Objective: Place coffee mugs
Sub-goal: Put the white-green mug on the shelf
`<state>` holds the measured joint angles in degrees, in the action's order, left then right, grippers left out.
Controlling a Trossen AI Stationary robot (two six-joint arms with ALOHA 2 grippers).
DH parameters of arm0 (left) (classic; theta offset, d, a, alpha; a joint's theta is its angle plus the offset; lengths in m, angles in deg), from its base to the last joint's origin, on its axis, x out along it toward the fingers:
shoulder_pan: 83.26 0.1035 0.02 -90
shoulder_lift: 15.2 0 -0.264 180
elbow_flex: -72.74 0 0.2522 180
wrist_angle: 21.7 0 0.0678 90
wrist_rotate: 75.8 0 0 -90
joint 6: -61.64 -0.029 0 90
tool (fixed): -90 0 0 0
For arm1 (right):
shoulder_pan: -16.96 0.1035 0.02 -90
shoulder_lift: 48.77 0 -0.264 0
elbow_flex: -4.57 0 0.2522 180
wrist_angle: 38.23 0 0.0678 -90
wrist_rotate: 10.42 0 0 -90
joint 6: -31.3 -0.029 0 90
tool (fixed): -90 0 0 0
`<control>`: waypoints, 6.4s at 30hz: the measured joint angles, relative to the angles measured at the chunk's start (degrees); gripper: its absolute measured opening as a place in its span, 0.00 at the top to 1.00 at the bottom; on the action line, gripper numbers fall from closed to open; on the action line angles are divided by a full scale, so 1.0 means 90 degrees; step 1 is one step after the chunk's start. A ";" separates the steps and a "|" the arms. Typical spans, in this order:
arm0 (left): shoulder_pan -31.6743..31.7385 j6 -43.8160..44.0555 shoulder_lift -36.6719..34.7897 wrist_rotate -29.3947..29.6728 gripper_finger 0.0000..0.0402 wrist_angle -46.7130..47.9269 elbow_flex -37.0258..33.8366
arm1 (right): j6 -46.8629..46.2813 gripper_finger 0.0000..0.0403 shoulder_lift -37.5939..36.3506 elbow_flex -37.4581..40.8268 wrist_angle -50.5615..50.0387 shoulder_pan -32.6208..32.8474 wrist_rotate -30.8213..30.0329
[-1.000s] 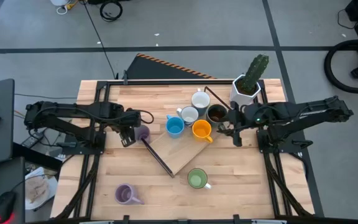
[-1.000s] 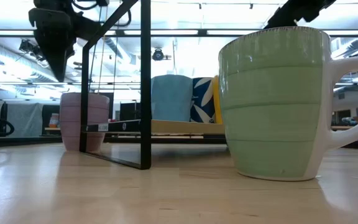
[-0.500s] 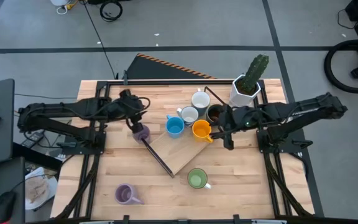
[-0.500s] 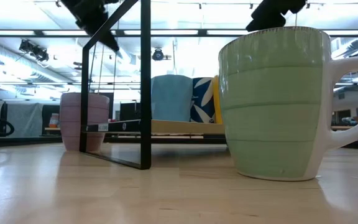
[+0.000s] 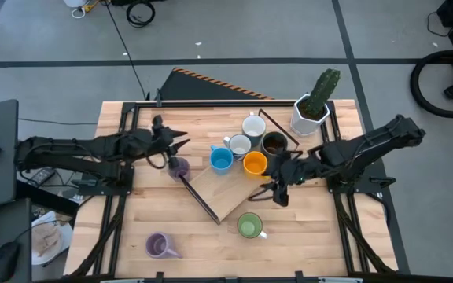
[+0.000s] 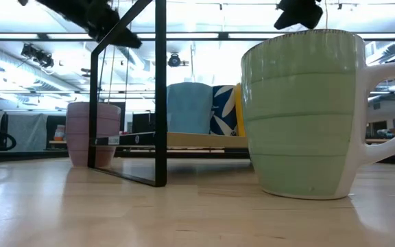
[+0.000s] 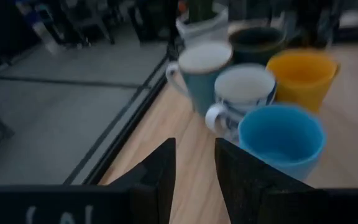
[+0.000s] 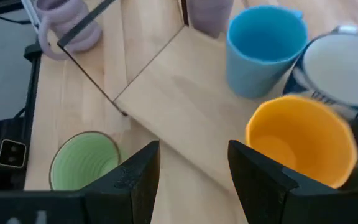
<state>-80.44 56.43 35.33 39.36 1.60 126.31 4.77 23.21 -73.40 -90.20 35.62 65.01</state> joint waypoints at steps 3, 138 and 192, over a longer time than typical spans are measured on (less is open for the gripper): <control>-0.0059 0.0112 -0.0356 -0.0099 0.71 -0.0471 -0.0284 | -0.0399 0.52 0.0315 -0.0237 -0.0209 0.0254 -0.0104; -0.0362 -0.1506 -0.0824 -0.0184 0.70 -0.1478 -0.0676 | -0.4908 0.74 0.4603 -0.1900 -0.0810 0.1811 0.0884; 0.0224 0.0007 -0.3902 -0.2214 0.71 -0.1507 -0.3466 | -0.3648 0.86 0.3894 -0.2839 -0.2221 0.0282 -0.1111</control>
<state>-78.42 56.49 0.21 19.44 -11.96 95.12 -28.06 58.25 -98.95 -110.19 38.15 55.01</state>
